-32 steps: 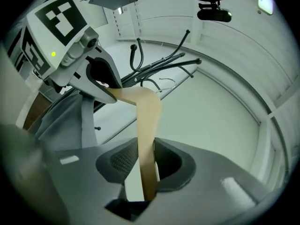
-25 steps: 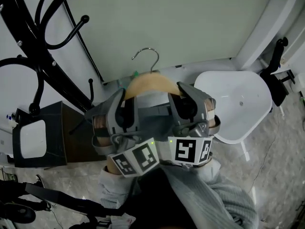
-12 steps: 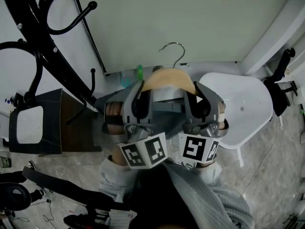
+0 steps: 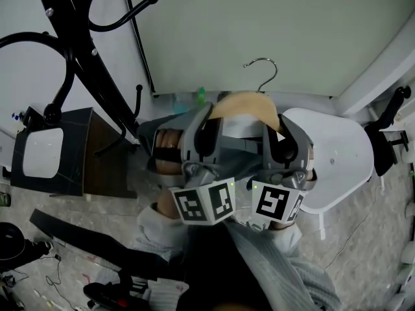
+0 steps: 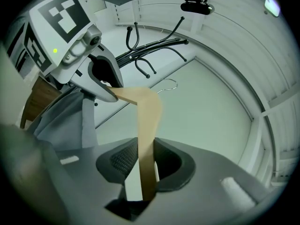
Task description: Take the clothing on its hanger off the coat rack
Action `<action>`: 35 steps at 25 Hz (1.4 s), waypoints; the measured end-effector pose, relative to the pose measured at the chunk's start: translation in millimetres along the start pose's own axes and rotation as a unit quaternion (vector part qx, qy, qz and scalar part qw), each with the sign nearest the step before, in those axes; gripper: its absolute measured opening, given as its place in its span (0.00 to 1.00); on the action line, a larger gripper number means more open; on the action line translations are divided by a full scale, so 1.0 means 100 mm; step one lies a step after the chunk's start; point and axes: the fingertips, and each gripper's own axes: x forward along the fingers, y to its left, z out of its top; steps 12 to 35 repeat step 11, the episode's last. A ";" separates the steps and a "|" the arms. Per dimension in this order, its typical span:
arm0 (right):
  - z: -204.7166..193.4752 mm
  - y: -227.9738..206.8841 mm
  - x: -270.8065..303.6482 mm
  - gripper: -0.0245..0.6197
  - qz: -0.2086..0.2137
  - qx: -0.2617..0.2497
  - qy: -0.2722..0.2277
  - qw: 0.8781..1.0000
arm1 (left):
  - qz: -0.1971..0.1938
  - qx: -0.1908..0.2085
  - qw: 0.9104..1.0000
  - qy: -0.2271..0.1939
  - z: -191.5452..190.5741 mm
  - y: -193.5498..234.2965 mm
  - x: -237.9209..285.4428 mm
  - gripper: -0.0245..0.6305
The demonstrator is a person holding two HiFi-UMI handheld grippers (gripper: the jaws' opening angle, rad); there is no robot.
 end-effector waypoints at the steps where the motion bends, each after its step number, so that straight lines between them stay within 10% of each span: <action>1: -0.01 0.00 0.00 0.19 0.001 0.001 0.000 1.000 | 0.000 0.000 1.000 0.001 0.00 0.00 0.00 0.20; 35: 0.00 -0.01 0.01 0.19 0.003 0.000 -0.006 1.000 | 0.001 0.000 1.000 0.004 0.00 -0.01 0.00 0.20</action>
